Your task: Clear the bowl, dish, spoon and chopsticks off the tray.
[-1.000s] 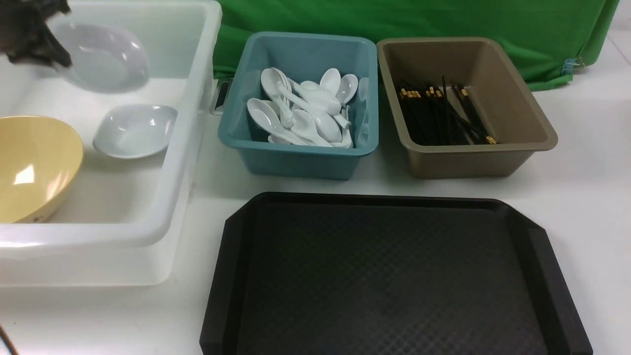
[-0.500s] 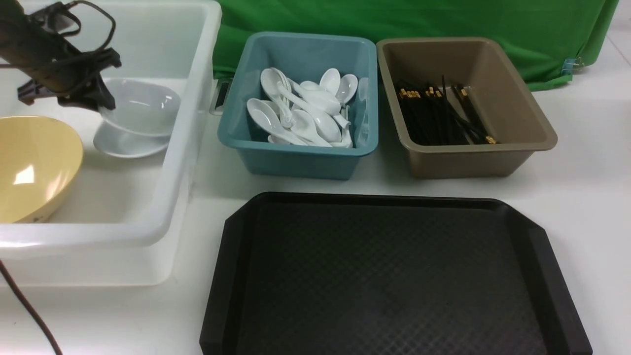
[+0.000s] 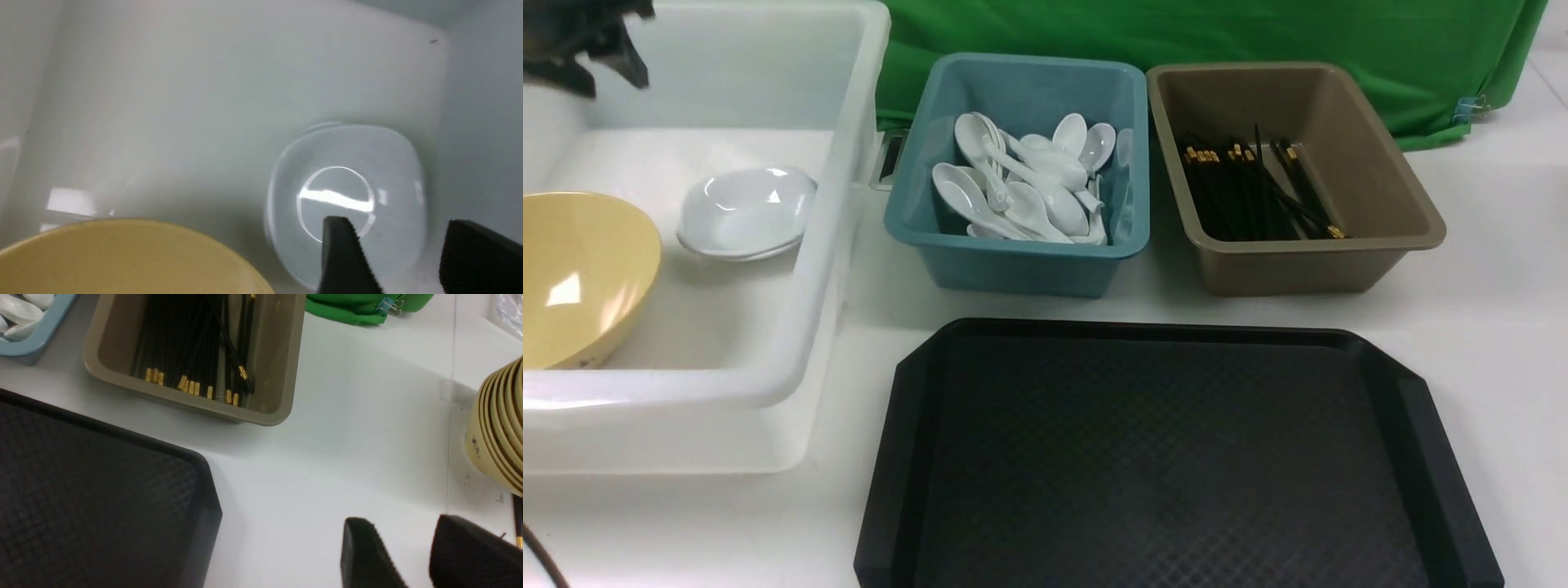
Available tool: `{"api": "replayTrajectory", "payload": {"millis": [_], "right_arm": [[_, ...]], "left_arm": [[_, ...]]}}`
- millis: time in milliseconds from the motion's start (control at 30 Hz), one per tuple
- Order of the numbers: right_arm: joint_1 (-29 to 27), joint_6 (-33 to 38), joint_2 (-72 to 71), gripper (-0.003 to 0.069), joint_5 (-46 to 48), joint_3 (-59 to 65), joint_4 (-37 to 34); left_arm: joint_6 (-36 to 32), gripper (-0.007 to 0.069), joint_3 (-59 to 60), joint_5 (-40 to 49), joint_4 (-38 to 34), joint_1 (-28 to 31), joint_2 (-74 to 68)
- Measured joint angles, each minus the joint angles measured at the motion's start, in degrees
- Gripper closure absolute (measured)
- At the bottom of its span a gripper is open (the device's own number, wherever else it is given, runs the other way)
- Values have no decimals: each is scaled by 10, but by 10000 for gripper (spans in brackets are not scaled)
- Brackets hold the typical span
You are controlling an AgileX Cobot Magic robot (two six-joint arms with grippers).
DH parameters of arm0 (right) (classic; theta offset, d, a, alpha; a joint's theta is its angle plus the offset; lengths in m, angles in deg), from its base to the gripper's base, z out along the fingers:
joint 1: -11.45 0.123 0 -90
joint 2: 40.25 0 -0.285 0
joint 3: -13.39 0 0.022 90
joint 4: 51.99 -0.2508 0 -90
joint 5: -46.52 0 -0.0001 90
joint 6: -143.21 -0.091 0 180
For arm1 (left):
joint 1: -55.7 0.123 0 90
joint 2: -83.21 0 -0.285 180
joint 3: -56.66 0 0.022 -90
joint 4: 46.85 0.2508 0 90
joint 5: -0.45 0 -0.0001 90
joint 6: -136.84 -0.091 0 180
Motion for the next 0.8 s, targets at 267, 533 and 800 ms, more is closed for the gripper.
{"api": "replayTrajectory", "payload": {"millis": [267, 533, 800], "right_arm": [[0, -42, -157, 639, -157, 90, 3], [0, -107, -500, 659, -566, 457, 24], [0, -131, -656, 659, -775, 690, 1]], "left_arm": [[-65, 627, 51, 10, -32, -87, 205], [-94, 634, 358, -73, -43, -205, 535], [-95, 631, 777, -302, -52, -216, 839]]}}
